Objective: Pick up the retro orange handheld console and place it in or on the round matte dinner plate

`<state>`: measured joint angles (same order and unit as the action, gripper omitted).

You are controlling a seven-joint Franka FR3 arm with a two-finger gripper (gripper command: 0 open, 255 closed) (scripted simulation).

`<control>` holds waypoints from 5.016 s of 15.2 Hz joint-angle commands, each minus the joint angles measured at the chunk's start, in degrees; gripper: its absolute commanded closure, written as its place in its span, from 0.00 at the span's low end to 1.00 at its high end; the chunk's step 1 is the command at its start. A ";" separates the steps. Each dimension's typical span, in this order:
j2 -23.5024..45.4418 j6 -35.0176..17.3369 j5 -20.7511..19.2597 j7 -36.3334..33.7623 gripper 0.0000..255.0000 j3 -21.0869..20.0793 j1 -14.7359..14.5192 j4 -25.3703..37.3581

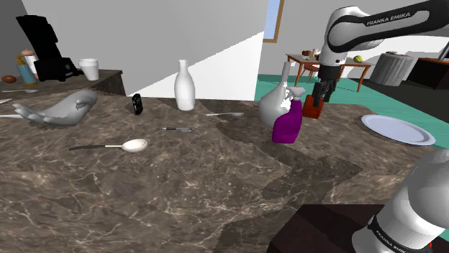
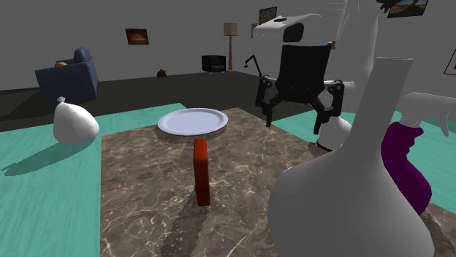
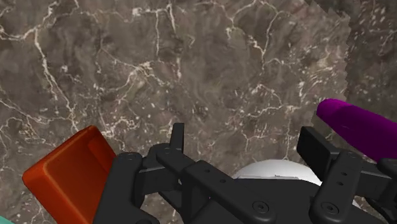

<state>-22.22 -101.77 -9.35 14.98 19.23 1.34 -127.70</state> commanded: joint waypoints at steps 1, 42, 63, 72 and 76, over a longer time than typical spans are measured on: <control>3.62 -2.04 0.29 2.65 0.00 1.92 0.19 2.53; 32.35 -12.14 13.10 20.85 1.00 9.51 4.18 24.04; 38.29 -1.81 18.06 66.12 0.00 7.33 11.94 33.29; 38.95 -7.40 18.57 66.51 0.00 6.94 11.77 28.28; 38.96 -7.40 18.57 66.51 0.00 6.94 11.77 28.28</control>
<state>16.72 -109.13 9.22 81.48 26.17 13.11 -99.39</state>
